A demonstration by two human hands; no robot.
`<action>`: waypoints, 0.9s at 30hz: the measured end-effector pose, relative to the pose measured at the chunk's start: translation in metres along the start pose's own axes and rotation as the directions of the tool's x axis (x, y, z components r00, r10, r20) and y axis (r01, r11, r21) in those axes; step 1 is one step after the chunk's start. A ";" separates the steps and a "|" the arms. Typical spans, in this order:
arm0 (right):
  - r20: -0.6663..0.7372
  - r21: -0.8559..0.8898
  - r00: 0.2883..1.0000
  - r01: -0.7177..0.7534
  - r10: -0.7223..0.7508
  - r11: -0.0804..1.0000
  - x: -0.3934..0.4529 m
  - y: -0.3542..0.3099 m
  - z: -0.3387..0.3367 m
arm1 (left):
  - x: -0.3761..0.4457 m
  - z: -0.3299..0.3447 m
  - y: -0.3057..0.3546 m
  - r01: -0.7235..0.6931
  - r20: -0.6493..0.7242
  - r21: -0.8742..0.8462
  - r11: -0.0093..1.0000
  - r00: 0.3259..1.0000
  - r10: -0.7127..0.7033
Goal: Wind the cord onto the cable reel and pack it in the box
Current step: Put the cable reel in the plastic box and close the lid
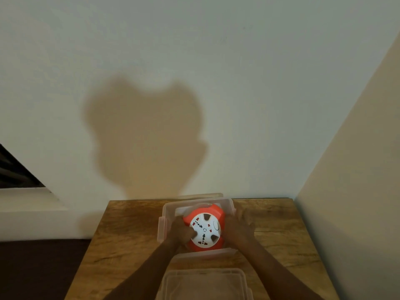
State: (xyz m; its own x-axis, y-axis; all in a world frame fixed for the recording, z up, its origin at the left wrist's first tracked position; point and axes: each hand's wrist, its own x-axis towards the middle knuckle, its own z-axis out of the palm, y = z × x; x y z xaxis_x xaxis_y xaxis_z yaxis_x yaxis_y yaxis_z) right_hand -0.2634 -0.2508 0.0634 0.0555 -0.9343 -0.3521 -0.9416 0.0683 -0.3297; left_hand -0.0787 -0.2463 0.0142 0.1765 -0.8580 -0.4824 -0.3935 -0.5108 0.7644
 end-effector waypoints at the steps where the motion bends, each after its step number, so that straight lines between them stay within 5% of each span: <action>1: 0.003 0.002 1.000 -0.002 0.002 1.000 -0.001 0.000 -0.001 | -0.001 0.001 -0.001 -0.005 -0.025 0.027 1.000 1.000 0.006; 5: -0.076 0.005 0.997 0.025 -0.024 1.000 -0.005 0.003 0.005 | -0.006 0.003 0.001 -0.073 -0.132 0.142 0.987 0.987 0.092; 11: -0.203 0.080 0.978 0.067 -0.049 0.995 -0.011 0.014 0.024 | -0.030 0.000 0.032 -0.097 -0.182 0.085 0.992 0.977 0.111; 16: -0.335 0.494 0.936 0.080 0.105 0.866 -0.052 0.036 0.030 | -0.075 -0.022 0.036 -0.293 -0.139 0.149 0.944 0.939 0.314; 19: -0.388 0.617 0.910 0.137 0.148 0.775 -0.079 0.055 0.043 | -0.115 -0.039 0.020 -0.338 -0.233 0.102 0.936 0.906 0.353; 22: -0.214 0.674 0.930 -0.080 0.298 0.735 -0.097 0.080 0.064 | -0.146 -0.050 -0.016 -0.242 -0.271 0.051 0.969 0.930 0.247; 27: 0.114 0.469 0.917 -0.389 0.383 0.793 -0.119 0.098 0.077 | -0.153 -0.044 -0.105 0.212 -0.205 0.065 0.975 0.959 -0.195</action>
State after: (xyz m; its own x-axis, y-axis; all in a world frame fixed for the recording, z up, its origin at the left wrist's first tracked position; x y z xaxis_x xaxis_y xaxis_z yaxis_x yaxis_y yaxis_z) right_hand -0.3371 -0.1065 0.0056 -0.2720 -0.7906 -0.5486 -0.6121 0.5820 -0.5354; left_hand -0.0247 -0.0641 0.0264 0.4311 -0.7345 -0.5240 -0.4052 -0.6765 0.6150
